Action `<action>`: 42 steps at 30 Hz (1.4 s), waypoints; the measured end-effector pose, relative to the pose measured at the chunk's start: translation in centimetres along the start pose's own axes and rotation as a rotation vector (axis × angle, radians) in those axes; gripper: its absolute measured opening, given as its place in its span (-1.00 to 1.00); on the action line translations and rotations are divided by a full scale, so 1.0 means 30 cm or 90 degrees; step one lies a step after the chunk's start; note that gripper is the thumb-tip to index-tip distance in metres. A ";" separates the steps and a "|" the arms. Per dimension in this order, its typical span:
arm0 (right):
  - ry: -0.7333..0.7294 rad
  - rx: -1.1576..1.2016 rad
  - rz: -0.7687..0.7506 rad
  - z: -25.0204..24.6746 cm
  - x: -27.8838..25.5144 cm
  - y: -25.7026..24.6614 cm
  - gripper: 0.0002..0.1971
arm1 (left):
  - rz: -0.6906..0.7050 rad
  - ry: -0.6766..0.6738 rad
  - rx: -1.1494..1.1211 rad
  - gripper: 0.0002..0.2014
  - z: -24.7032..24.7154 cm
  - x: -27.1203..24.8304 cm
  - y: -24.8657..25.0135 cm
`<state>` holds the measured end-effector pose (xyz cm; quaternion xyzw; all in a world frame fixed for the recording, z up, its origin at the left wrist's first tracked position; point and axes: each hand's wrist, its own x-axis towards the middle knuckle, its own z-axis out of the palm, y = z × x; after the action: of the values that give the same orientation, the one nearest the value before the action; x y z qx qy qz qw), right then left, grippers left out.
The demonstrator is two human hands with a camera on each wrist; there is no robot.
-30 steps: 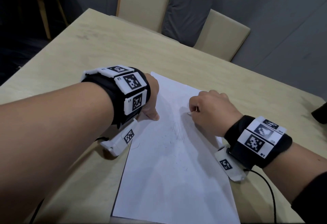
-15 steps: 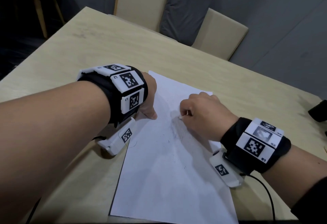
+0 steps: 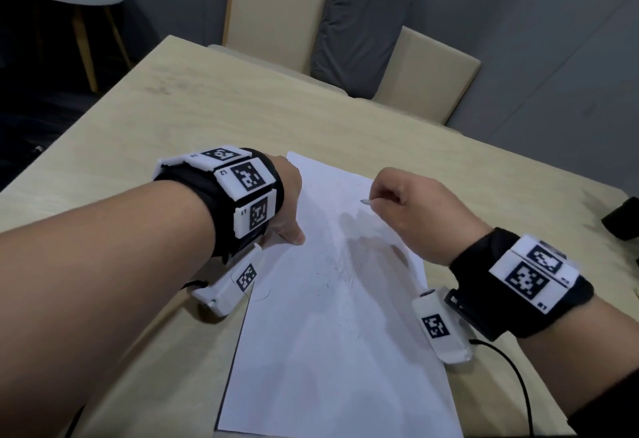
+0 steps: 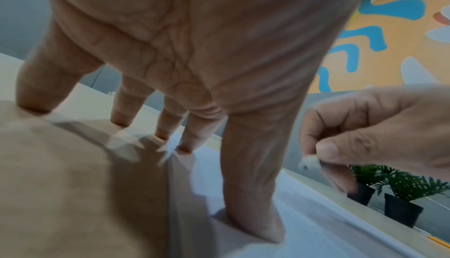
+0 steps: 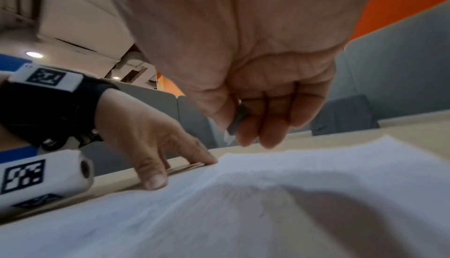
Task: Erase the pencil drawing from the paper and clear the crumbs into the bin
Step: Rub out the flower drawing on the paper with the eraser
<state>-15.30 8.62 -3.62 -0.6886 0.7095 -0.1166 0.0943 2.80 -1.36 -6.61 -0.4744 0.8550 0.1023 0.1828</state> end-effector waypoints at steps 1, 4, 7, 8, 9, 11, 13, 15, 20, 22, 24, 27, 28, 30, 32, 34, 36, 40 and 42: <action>-0.012 -0.017 0.002 0.008 -0.005 -0.003 -0.87 | -0.003 0.002 -0.005 -0.41 0.002 0.001 -0.002; -0.073 -0.018 0.015 0.054 -0.014 -0.018 -0.90 | -0.009 0.001 -0.003 -0.35 0.005 0.000 -0.003; -0.111 0.013 0.032 0.076 -0.013 -0.021 -0.89 | -0.007 0.011 0.000 -0.31 0.003 -0.006 0.000; -0.115 0.015 0.035 0.074 -0.012 -0.022 -0.87 | -0.006 0.015 0.001 -0.30 0.002 -0.007 0.000; -0.115 0.017 0.038 0.073 -0.010 -0.022 -0.87 | -0.005 0.015 0.003 -0.30 0.001 -0.008 0.000; -0.121 0.029 0.051 0.066 -0.010 -0.021 -0.87 | -0.005 0.012 0.004 -0.29 -0.002 -0.010 -0.001; -0.144 0.027 0.062 0.062 -0.010 -0.018 -0.89 | -0.008 0.011 0.004 -0.28 -0.001 -0.008 -0.002; -0.147 0.007 0.066 0.052 -0.006 -0.014 -0.86 | -0.011 0.017 0.007 -0.27 0.001 -0.006 -0.004; -0.130 0.037 0.082 0.047 0.011 0.000 -0.87 | -0.015 0.014 0.010 -0.26 0.002 -0.001 -0.007; -0.137 -0.049 0.073 0.065 0.015 0.014 -0.92 | -0.018 0.012 0.007 -0.26 0.005 0.001 -0.006; -0.125 -0.129 0.058 0.077 0.015 0.026 -0.92 | -0.018 0.013 0.000 -0.27 0.009 0.005 -0.007; -0.121 -0.172 0.012 0.083 0.007 0.018 -0.91 | -0.018 0.015 0.001 -0.29 0.013 0.006 -0.008; -0.127 -0.180 -0.008 0.085 0.001 0.010 -0.90 | -0.017 0.017 0.004 -0.29 0.013 0.007 -0.007; -0.135 -0.195 -0.019 0.086 -0.007 0.003 -0.88 | -0.013 0.019 0.004 -0.29 0.012 0.009 -0.007; -0.114 -0.234 -0.006 0.078 -0.004 0.009 -0.87 | -0.014 0.015 0.004 -0.31 0.012 0.009 -0.007; -0.098 -0.250 -0.013 0.077 -0.007 0.006 -0.87 | -0.014 0.013 0.003 -0.31 0.013 0.011 -0.008; -0.115 -0.226 -0.049 0.088 -0.019 -0.016 -0.84 | -0.009 0.016 0.001 -0.29 0.012 0.010 -0.007; -0.100 -0.291 -0.034 0.084 -0.016 -0.026 -0.85 | -0.009 0.021 -0.002 -0.28 0.015 0.010 -0.008; -0.090 -0.304 -0.044 0.080 -0.017 -0.032 -0.84 | -0.006 0.022 -0.003 -0.28 0.014 0.010 -0.007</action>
<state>-13.67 9.03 -5.63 -0.7218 0.6844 0.0998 -0.0260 2.91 -1.56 -7.12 -0.4803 0.8558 0.0948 0.1672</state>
